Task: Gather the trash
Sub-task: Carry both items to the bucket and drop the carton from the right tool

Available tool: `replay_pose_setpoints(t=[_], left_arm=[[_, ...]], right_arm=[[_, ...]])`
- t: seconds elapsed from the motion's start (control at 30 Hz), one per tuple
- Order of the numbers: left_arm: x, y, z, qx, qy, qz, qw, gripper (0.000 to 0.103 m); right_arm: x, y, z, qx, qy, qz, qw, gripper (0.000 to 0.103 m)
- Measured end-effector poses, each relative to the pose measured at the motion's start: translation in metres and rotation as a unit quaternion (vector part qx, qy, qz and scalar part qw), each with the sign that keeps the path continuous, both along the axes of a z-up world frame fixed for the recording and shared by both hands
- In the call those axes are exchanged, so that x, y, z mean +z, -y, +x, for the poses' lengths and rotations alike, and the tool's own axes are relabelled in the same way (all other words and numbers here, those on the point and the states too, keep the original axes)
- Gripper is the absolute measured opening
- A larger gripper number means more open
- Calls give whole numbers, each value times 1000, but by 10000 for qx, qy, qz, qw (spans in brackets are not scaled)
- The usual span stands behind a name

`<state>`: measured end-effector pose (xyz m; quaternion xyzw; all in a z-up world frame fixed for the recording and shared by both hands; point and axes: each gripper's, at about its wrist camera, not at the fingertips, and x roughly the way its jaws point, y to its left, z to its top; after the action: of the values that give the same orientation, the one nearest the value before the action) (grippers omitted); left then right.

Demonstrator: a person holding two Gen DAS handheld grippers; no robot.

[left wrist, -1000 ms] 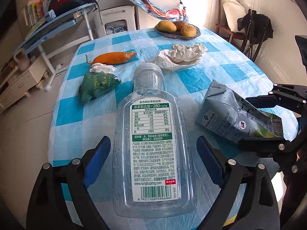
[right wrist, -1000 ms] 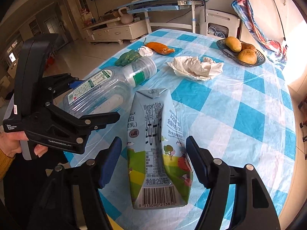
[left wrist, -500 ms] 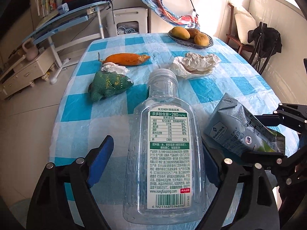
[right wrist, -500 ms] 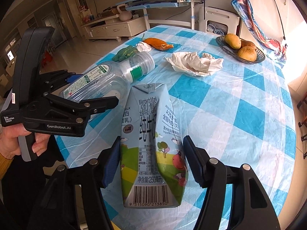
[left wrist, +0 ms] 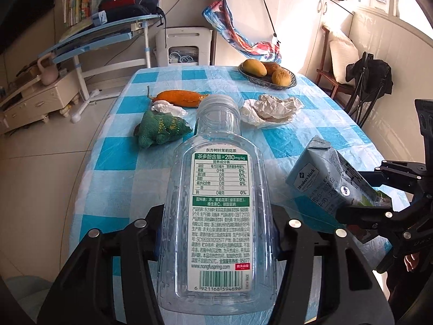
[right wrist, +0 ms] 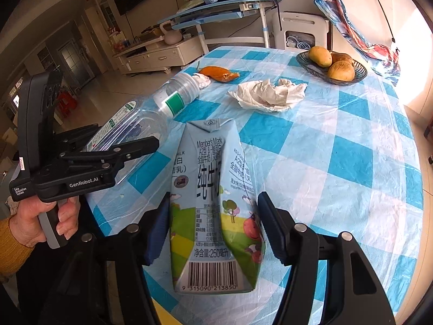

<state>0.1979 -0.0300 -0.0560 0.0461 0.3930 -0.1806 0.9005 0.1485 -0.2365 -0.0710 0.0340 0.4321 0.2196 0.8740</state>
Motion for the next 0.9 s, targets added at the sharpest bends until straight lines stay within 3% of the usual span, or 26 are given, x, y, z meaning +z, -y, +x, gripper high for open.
replay_pose_setpoints(t=[0.47,0.7,0.9], left_arm=[[22,-8,-70,176,312,-196,9992,54],[22,-14,-101,305,309,-303,9986,54],[21,-17,-122,307,307,-348,9985,54]], right_arm=[[24,-3,-58,-165,645,736,9951,61],[21,-4,-98,-290,591,1039,9924,61],[6,-12,-134,-348,210,1157,9925,61]])
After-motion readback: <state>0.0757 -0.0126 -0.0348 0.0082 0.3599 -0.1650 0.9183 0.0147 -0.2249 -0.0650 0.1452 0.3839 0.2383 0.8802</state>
